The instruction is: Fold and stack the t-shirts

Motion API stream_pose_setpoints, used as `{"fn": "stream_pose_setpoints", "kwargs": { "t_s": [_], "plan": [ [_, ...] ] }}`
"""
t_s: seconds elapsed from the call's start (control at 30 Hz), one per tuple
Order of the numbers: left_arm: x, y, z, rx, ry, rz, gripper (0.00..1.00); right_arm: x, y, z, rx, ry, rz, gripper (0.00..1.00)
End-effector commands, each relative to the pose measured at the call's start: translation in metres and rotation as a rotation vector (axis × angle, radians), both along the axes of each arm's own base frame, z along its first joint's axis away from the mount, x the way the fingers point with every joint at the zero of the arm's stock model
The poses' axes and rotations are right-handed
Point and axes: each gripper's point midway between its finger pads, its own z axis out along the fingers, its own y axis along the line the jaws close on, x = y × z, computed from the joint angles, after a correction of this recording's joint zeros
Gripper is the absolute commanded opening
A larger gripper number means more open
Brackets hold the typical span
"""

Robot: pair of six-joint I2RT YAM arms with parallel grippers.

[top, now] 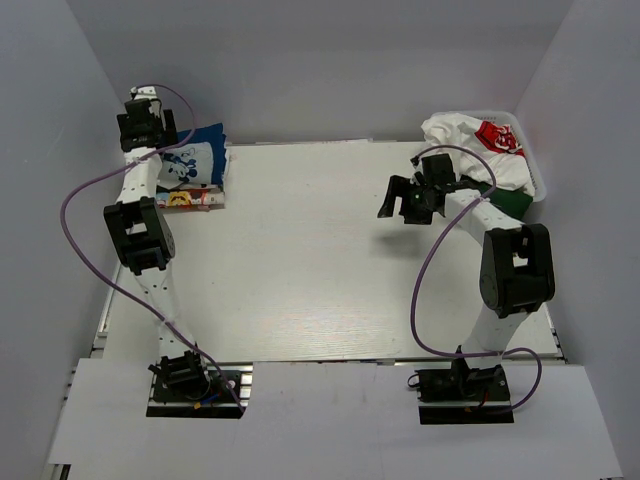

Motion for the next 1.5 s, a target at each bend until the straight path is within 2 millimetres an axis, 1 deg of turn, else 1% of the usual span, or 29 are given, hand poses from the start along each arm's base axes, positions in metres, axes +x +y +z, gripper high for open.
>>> {"fn": "stream_pose_setpoints", "kwargs": {
  "t_s": [0.0, 0.03, 0.07, 0.17, 0.2, 0.33, 0.37, 0.43, 0.47, 0.5, 0.53, 0.57, 0.63, 0.67, 0.7, 0.77, 0.8, 0.87, 0.93, 1.03, 1.13, 1.17, 1.23, 1.27, 1.3, 1.33, 1.4, 1.43, 1.47],
  "plan": [
    [-0.004, -0.01, 0.097, -0.03, -0.213, 0.015, 0.99, 0.001, 0.004, 0.023, 0.029, -0.071, 0.023, 0.9],
    [0.0, -0.02, 0.091, -0.041, -0.209, -0.017, 0.99, 0.002, 0.004, 0.023, 0.027, -0.074, 0.025, 0.9],
    [0.0, -0.024, 0.096, -0.055, -0.227, -0.032, 0.99, 0.001, 0.004, 0.022, 0.031, -0.071, 0.024, 0.9],
    [0.007, -0.033, 0.101, -0.076, -0.254, -0.057, 0.99, -0.003, 0.005, 0.015, 0.035, -0.042, 0.032, 0.9],
    [0.009, -0.033, 0.096, -0.078, -0.246, -0.057, 0.99, -0.004, 0.006, 0.013, 0.037, -0.036, 0.034, 0.9],
    [0.02, -0.073, 0.084, -0.169, -0.246, -0.17, 0.99, -0.008, 0.003, 0.007, 0.035, -0.02, 0.028, 0.9],
    [0.018, -0.073, 0.067, -0.176, -0.218, -0.167, 0.99, -0.006, -0.002, 0.006, 0.038, -0.019, 0.012, 0.9],
    [0.02, -0.081, 0.055, -0.203, -0.221, -0.167, 0.99, -0.008, 0.007, 0.006, 0.042, -0.018, 0.032, 0.9],
    [0.018, -0.082, 0.032, -0.213, -0.177, -0.161, 0.99, -0.008, 0.006, 0.006, 0.041, -0.017, 0.031, 0.9],
    [0.015, -0.082, 0.022, -0.212, -0.158, -0.134, 0.99, -0.009, 0.005, 0.004, 0.038, -0.009, 0.029, 0.9],
    [0.012, -0.078, 0.01, -0.204, -0.141, -0.107, 0.99, -0.008, 0.005, 0.002, 0.035, -0.009, 0.03, 0.9],
    [0.004, -0.074, -0.019, -0.208, -0.108, -0.068, 0.99, -0.011, 0.003, -0.001, 0.027, 0.006, 0.024, 0.9],
    [-0.007, -0.064, -0.034, -0.184, -0.105, 0.0, 0.99, -0.01, 0.001, -0.005, 0.019, 0.014, 0.023, 0.9],
    [-0.017, -0.058, -0.06, -0.191, -0.091, 0.027, 0.99, -0.013, 0.002, -0.009, 0.017, 0.029, 0.027, 0.9],
    [-0.022, -0.05, -0.064, -0.198, -0.104, 0.045, 0.99, -0.013, 0.001, -0.012, 0.015, 0.033, 0.026, 0.9],
    [-0.032, -0.052, -0.09, -0.199, -0.098, 0.046, 0.99, -0.014, 0.002, -0.017, 0.017, 0.05, 0.031, 0.9],
    [-0.035, -0.049, -0.091, -0.189, -0.112, 0.059, 0.99, -0.013, 0.003, -0.016, 0.017, 0.045, 0.036, 0.9],
    [-0.049, -0.05, -0.111, -0.185, -0.105, 0.069, 0.99, -0.015, 0.004, -0.019, 0.022, 0.053, 0.037, 0.9],
    [-0.049, -0.047, -0.111, -0.203, -0.148, 0.073, 0.99, -0.014, 0.004, -0.017, 0.02, 0.045, 0.04, 0.9],
    [-0.046, -0.047, -0.096, -0.212, -0.185, 0.076, 0.99, -0.013, 0.003, -0.012, 0.014, 0.028, 0.042, 0.9],
    [-0.037, -0.048, -0.069, -0.213, -0.218, 0.059, 0.99, -0.011, 0.001, -0.005, 0.011, 0.009, 0.041, 0.9],
    [-0.031, -0.047, -0.037, -0.205, -0.278, 0.052, 0.99, -0.01, 0.002, 0.0, 0.011, -0.005, 0.047, 0.9],
    [-0.028, -0.052, -0.005, -0.2, -0.318, 0.037, 0.99, -0.008, 0.004, 0.007, 0.011, -0.029, 0.06, 0.9],
    [-0.025, -0.057, 0.022, -0.188, -0.357, 0.02, 0.99, -0.009, 0.004, 0.009, 0.01, -0.032, 0.062, 0.9],
    [-0.025, -0.057, 0.043, -0.183, -0.388, 0.016, 0.99, -0.007, 0.003, 0.017, 0.008, -0.055, 0.063, 0.9],
    [-0.028, -0.06, 0.085, -0.174, -0.434, -0.01, 0.99, -0.005, 0.002, 0.022, 0.007, -0.068, 0.058, 0.9],
    [-0.03, -0.075, 0.121, -0.188, -0.437, -0.096, 0.99, -0.004, 0.002, 0.036, 0.007, -0.108, 0.065, 0.9],
    [-0.039, -0.077, 0.152, -0.19, -0.428, -0.095, 0.99, -0.005, 0.002, 0.044, 0.009, -0.127, 0.066, 0.9],
    [-0.044, -0.08, 0.163, -0.206, -0.419, -0.101, 0.99, -0.008, 0.003, 0.056, 0.015, -0.154, 0.07, 0.9]
  ]
}}
